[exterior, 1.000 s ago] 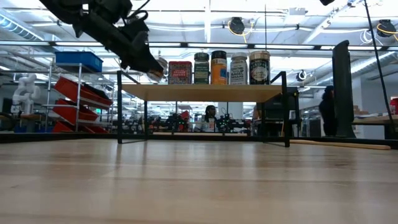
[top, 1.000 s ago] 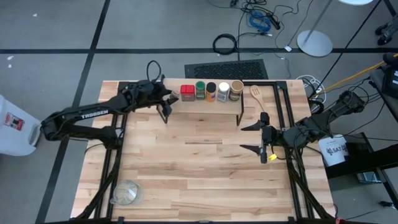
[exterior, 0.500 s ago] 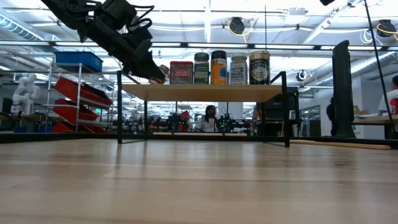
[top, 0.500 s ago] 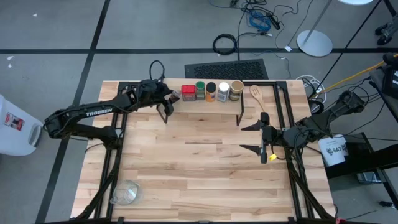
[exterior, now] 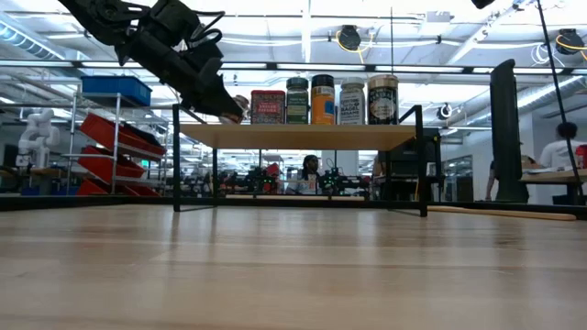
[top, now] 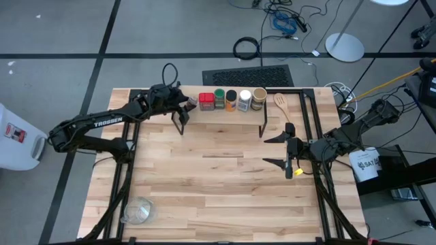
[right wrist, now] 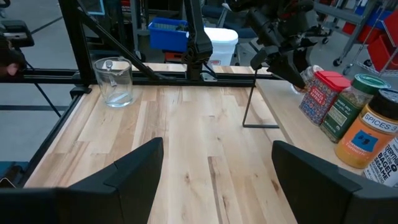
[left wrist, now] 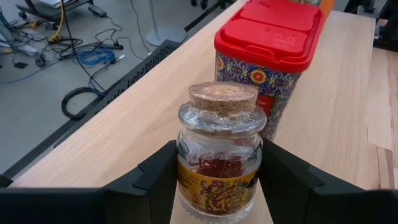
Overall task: Shelf spices
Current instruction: Put the brown seasoning bottle on the shelf
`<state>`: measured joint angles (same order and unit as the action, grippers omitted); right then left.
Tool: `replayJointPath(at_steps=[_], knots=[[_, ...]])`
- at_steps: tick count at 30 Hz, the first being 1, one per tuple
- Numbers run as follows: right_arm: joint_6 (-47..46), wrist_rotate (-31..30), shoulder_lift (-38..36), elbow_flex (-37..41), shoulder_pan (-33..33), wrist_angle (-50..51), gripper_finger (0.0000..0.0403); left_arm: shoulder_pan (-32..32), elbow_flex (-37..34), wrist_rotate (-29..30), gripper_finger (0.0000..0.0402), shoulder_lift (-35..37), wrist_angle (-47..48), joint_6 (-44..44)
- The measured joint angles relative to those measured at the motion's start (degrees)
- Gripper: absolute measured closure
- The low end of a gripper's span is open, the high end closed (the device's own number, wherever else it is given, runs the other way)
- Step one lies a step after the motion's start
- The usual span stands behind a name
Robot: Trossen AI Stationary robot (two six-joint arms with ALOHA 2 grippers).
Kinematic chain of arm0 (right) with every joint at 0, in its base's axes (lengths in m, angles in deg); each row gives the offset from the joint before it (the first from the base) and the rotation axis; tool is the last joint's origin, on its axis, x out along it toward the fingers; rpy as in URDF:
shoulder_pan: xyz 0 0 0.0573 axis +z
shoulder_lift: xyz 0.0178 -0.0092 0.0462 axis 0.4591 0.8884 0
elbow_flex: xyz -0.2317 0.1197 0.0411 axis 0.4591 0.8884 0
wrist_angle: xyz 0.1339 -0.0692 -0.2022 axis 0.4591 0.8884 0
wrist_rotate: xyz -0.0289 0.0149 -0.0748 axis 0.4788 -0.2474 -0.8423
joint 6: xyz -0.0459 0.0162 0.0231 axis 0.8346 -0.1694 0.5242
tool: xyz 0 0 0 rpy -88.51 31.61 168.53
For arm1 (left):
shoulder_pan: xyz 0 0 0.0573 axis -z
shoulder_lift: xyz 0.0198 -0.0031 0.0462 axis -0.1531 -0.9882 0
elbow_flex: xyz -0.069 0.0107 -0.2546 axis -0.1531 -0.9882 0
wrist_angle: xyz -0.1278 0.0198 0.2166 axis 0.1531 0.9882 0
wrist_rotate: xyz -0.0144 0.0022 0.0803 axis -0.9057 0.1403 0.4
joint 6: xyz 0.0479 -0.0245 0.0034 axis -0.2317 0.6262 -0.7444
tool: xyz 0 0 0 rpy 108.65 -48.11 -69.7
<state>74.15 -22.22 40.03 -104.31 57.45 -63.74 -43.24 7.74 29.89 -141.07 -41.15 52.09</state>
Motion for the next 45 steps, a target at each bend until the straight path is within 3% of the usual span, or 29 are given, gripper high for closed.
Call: replayJointPath(at_steps=[18,27,36,45], knots=[[-0.3,0.0,0.0,0.0,0.0,0.0,0.0115,0.0,0.0,0.1,0.0207,0.0,3.2,0.1],[-0.3,0.0,0.0,0.0,0.0,0.0,0.0115,0.1,0.0,0.3,0.0157,0.0,2.9,1.3],[-0.3,0.0,0.0,0.0,0.0,0.0,0.0115,0.1,0.0,0.3,0.0151,0.1,2.5,1.5],[-0.5,0.0,0.0,0.0,0.0,0.9,0.0115,0.1,0.4,0.3,0.0150,5.8,2.4,1.5]])
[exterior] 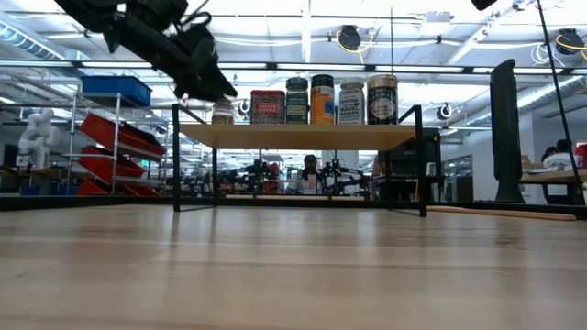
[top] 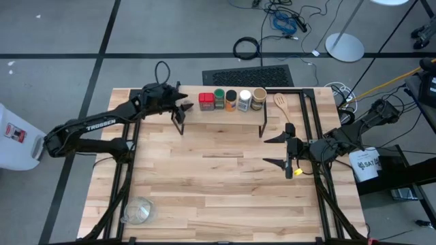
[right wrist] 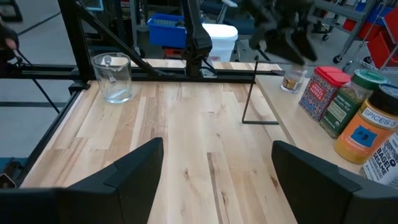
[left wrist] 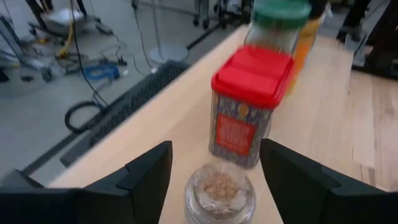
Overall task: Shelf spices
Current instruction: Put the brown seasoning bottle on the shelf
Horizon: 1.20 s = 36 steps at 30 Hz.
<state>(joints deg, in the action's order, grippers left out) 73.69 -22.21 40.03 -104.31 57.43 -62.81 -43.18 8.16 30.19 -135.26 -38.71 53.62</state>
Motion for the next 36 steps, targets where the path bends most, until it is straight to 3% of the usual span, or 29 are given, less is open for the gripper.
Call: replayJointPath(at_steps=[6,13,25,36], knots=[[-0.8,0.0,0.0,0.0,0.0,1.1,0.0115,0.0,0.0,1.0,0.0150,6.2,3.8,-0.7],[-0.8,0.0,0.0,0.0,0.0,1.1,0.0115,0.0,0.1,1.2,0.0152,9.7,15.1,-2.0],[-0.8,0.0,0.0,0.0,0.0,0.8,0.0115,0.0,0.1,1.3,0.0229,4.8,17.5,-5.0],[-0.7,0.0,0.0,0.0,0.0,0.8,0.0115,0.0,0.3,1.3,0.0281,-0.2,12.3,-5.2]])
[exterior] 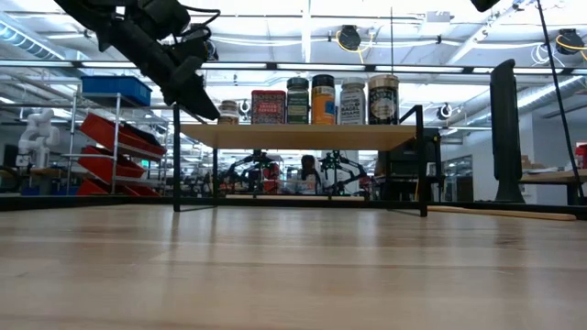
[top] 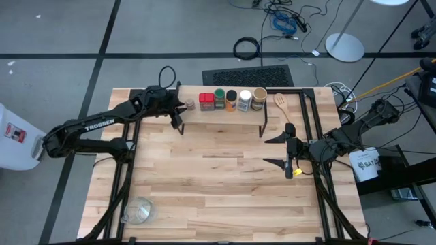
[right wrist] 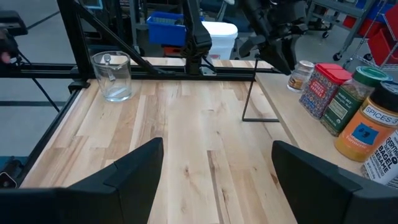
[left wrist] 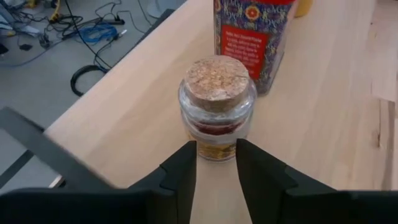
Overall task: Shelf spices
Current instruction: Put the brown seasoning bottle on the shelf
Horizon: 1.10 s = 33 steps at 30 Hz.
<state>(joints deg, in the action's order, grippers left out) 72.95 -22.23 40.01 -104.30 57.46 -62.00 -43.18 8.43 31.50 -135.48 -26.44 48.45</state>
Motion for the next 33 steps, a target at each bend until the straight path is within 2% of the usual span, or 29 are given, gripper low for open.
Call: replayJointPath(at_steps=[14,19,26,33], knots=[[0.2,0.0,0.0,0.0,0.0,0.0,0.0115,0.8,-0.2,-0.8,0.0286,-0.3,-2.4,-0.9],[0.2,0.0,0.0,0.0,0.0,0.3,0.0115,0.8,-0.2,1.1,0.0286,0.7,-2.7,-1.0],[0.2,0.0,0.0,0.0,0.0,0.7,0.0115,0.7,-0.2,6.8,0.0286,0.8,-2.3,-2.9],[0.2,0.0,0.0,0.0,0.0,0.5,0.0115,0.8,-0.2,7.4,0.0286,0.7,-3.3,-2.7]])
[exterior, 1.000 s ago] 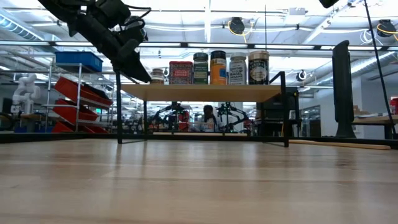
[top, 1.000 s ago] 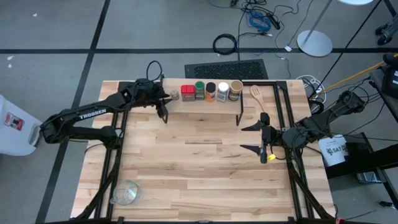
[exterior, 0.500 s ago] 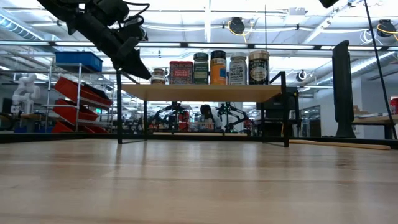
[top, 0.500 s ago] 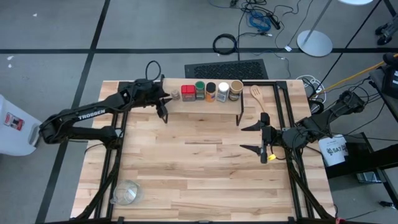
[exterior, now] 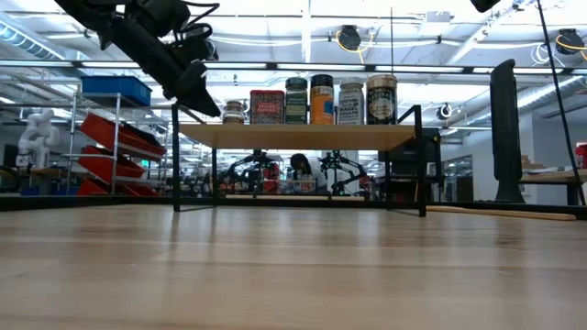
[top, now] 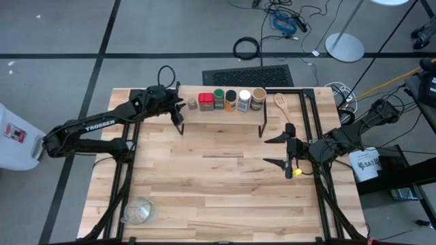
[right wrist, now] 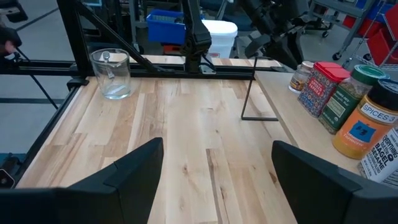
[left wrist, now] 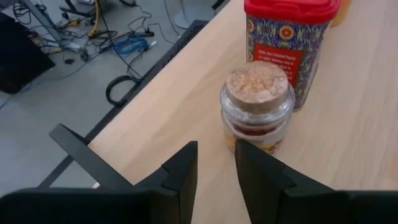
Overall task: Shelf spices
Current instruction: Put the brown seasoning bottle on the shelf
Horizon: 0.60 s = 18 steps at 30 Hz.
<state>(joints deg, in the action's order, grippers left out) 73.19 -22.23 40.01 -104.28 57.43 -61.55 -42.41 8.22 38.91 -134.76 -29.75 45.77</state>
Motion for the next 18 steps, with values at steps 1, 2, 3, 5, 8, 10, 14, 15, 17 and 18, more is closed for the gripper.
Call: replayJointPath(at_steps=[1,2,3,5,8,10,14,15,17,18], knots=[[0.0,0.0,0.0,0.0,0.0,0.0,0.0115,0.1,0.0,0.0,0.0286,-0.2,-0.3,0.1],[0.0,0.0,0.0,0.0,0.0,0.0,0.0115,0.2,0.0,0.0,0.0286,-0.3,-0.3,0.1],[0.0,0.0,0.0,0.0,0.0,0.0,0.0115,0.3,0.0,0.0,0.0286,-0.6,-0.2,0.1],[0.0,0.0,0.0,0.0,0.0,-0.1,0.0115,0.4,0.0,0.0,0.0286,-1.2,-0.3,0.2],[0.0,0.0,0.0,0.0,0.0,-0.2,0.0115,0.4,0.0,0.0,0.0286,-2.2,-0.3,0.2],[0.0,0.0,0.0,0.0,0.0,-0.3,0.0115,0.4,0.0,0.1,0.0286,-2.8,-0.8,0.3],[0.0,0.0,0.0,0.0,0.0,-0.3,0.0115,0.4,0.0,0.0,0.0286,-3.6,-2.2,0.3],[0.0,0.0,0.0,0.0,0.0,-0.3,0.0115,0.4,0.0,0.1,0.0286,-3.6,-2.4,0.3],[0.0,0.0,0.0,0.0,0.0,-0.3,0.0115,0.4,0.0,0.1,0.0286,-3.6,-2.6,0.3],[0.0,0.0,0.0,0.0,0.0,-0.3,0.0115,0.4,0.0,0.1,0.0286,-3.4,-2.5,0.3]])
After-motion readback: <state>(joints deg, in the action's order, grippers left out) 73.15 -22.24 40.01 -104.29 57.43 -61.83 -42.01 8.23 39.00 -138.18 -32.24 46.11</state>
